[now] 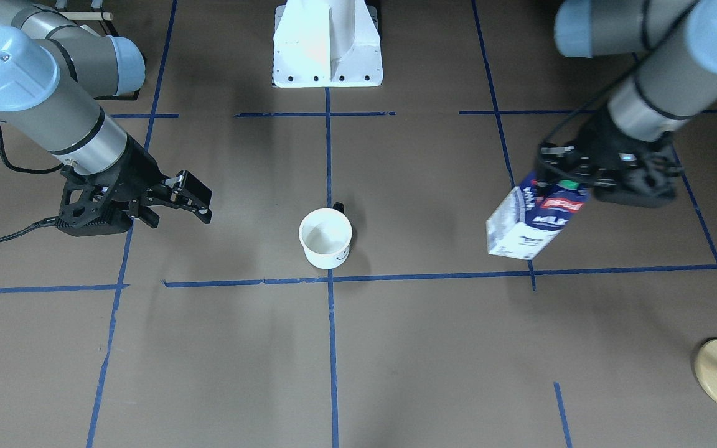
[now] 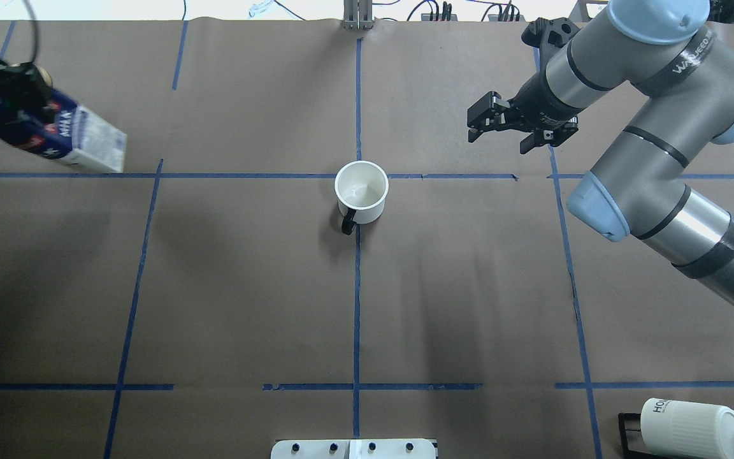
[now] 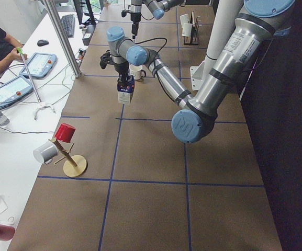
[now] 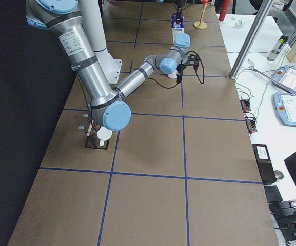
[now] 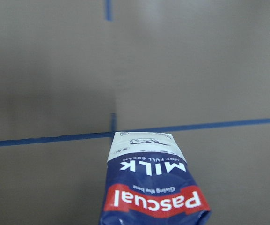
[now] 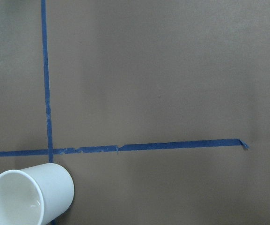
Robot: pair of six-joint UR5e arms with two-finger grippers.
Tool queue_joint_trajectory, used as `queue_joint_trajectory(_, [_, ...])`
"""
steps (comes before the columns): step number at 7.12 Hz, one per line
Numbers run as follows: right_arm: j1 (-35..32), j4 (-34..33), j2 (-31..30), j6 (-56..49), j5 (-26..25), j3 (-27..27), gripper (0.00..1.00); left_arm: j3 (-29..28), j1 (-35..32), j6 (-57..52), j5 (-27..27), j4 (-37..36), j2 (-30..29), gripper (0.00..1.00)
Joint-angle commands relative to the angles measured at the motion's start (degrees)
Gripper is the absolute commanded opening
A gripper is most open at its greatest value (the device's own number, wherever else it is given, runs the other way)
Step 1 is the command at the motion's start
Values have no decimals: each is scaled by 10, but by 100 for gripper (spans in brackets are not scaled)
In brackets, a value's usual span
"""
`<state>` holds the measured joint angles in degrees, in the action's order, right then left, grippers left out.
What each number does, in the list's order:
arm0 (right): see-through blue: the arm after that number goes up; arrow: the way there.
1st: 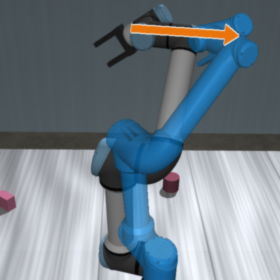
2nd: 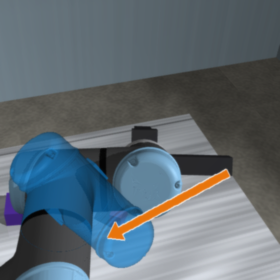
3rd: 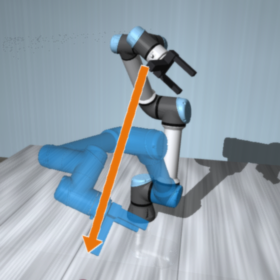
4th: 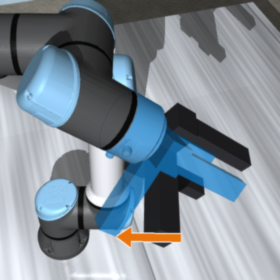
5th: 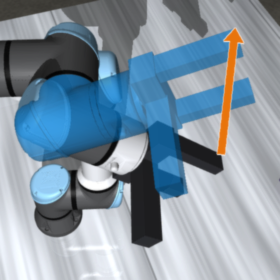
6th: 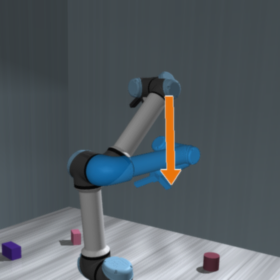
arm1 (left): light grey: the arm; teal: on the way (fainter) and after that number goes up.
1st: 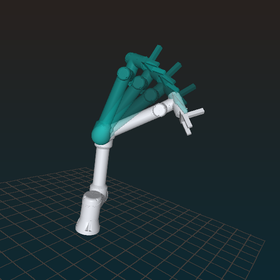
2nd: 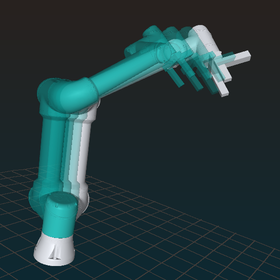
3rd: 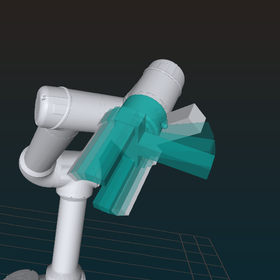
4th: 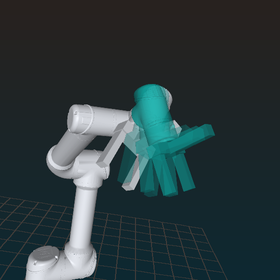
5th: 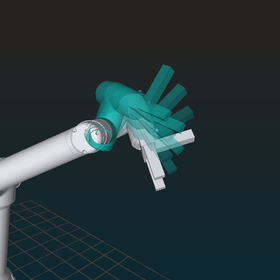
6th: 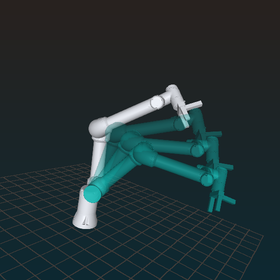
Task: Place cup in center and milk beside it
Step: 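Grasp the blue milk carton with the left gripper, then carry the milk carton with the left gripper beside the mug and lower it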
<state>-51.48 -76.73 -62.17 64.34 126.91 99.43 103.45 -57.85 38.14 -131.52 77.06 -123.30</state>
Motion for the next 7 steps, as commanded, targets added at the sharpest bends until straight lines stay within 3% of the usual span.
queue_joint_trajectory(1, [1,0,-3,1,-4,2,100,-68,67,67,42,3,-88,0])
queue_joint_trajectory(3, [7,0,-5,0,-7,0,100,-152,94,96,45,7,-161,0])
queue_joint_trajectory(7, [20,3,-4,1,-23,-3,100,-209,132,160,68,66,-188,8])
